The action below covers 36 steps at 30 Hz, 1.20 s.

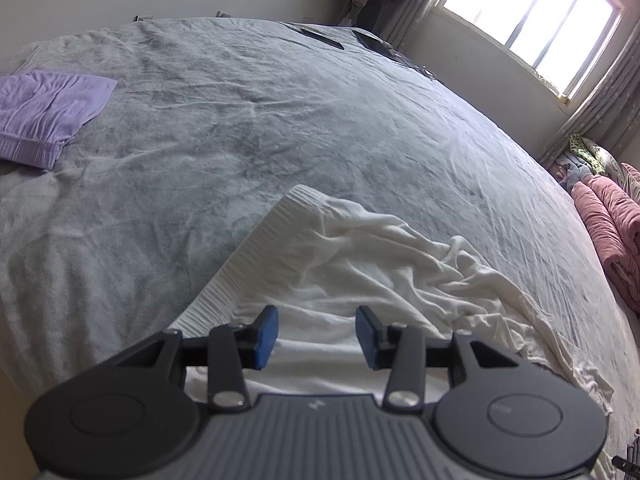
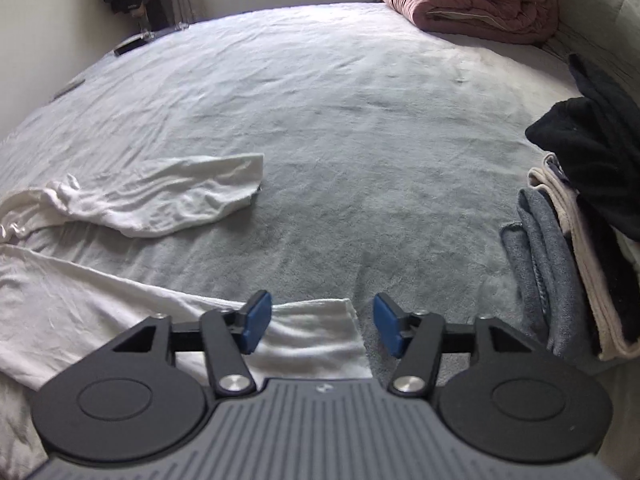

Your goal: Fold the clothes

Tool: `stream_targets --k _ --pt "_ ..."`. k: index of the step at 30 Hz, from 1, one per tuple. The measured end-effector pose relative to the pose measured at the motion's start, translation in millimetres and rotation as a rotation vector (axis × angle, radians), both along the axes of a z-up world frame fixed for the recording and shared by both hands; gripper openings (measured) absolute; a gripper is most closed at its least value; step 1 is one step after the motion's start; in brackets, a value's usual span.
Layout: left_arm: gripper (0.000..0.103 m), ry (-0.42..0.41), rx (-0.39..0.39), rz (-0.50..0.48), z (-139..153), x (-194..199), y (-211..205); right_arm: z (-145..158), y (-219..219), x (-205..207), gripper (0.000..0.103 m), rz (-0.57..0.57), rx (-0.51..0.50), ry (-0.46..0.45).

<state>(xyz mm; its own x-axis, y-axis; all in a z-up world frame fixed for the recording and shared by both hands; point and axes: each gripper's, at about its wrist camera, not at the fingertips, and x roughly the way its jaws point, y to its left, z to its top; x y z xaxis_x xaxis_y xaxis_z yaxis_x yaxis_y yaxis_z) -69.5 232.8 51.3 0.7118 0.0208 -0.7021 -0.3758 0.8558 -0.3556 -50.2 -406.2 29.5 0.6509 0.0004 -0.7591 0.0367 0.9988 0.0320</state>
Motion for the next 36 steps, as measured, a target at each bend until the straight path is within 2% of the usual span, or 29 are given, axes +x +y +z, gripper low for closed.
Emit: stream_targets --k 3,7,14,21,29,31,36 --pt "0.044 0.013 0.010 -0.002 -3.3 3.9 -3.2 -0.7 5.8 1.2 0.001 0.016 -0.053 -0.001" --pt "0.044 0.045 -0.007 -0.009 -12.6 9.6 -6.1 3.3 5.0 0.0 0.001 -0.038 -0.124 -0.029" --pt "0.043 0.052 0.034 0.009 -13.2 9.3 -6.4 8.2 2.4 -0.7 0.001 -0.129 -0.235 -0.059" --pt "0.042 0.052 0.049 0.038 -11.8 10.5 3.4 1.0 0.5 4.2 0.001 -0.142 -0.262 -0.025" --pt "0.044 0.005 -0.028 0.052 -0.5 9.5 8.5 2.0 9.0 5.9 0.005 -0.116 -0.171 -0.020" --pt "0.045 -0.012 -0.037 0.056 4.8 12.6 9.0 5.9 11.6 6.5 0.014 -0.118 -0.140 -0.039" --pt "0.051 -0.045 -0.059 0.094 17.3 29.0 19.1 16.4 17.1 9.0 0.014 -0.139 -0.071 -0.079"
